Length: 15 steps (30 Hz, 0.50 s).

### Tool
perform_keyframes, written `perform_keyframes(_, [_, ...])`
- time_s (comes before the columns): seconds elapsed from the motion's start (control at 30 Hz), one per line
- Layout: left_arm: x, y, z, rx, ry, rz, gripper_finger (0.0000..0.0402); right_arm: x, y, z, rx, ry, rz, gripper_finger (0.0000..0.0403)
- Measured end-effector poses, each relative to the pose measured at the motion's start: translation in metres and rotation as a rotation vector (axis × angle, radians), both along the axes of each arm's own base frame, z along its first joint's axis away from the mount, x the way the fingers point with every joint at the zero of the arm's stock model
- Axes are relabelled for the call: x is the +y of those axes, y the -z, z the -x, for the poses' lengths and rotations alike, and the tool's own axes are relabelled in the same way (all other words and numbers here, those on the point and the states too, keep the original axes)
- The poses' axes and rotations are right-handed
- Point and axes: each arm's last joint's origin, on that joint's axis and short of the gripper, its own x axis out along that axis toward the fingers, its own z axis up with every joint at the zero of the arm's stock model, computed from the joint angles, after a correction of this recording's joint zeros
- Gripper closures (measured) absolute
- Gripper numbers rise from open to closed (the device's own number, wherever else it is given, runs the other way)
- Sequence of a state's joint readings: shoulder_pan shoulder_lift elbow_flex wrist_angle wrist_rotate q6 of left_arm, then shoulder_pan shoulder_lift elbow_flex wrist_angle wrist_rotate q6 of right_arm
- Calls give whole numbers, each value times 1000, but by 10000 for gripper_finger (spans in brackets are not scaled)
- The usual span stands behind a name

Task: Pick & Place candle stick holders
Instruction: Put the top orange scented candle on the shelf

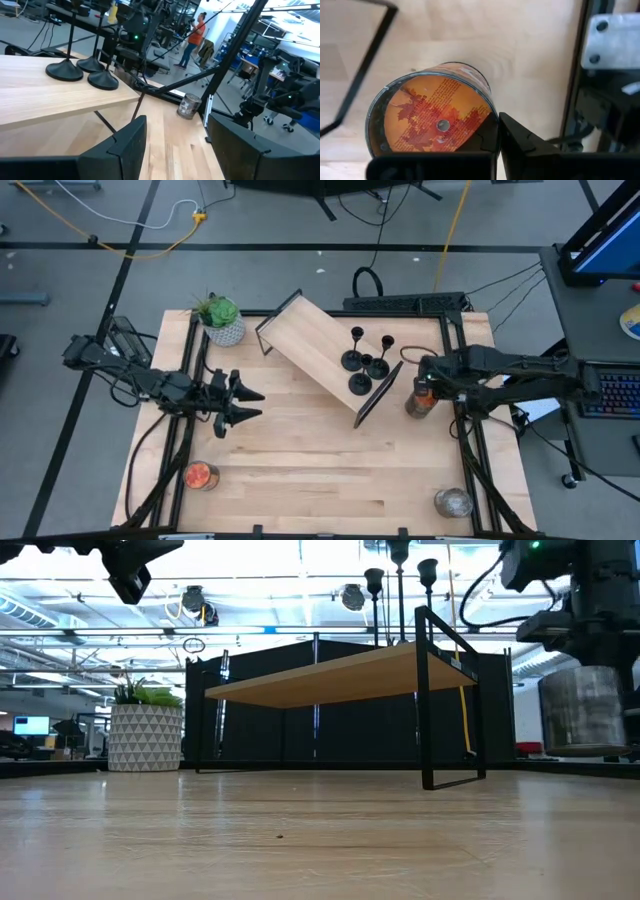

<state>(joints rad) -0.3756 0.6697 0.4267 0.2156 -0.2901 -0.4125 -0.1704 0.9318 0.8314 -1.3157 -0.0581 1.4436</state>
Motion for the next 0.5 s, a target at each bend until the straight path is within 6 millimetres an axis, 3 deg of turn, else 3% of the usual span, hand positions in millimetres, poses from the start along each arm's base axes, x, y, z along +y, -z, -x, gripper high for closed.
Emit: perform_keyframes(0.5, [-1, 0, 0, 1, 7, -21, 186, 46, 0, 3, 47, -16, -63, 403])
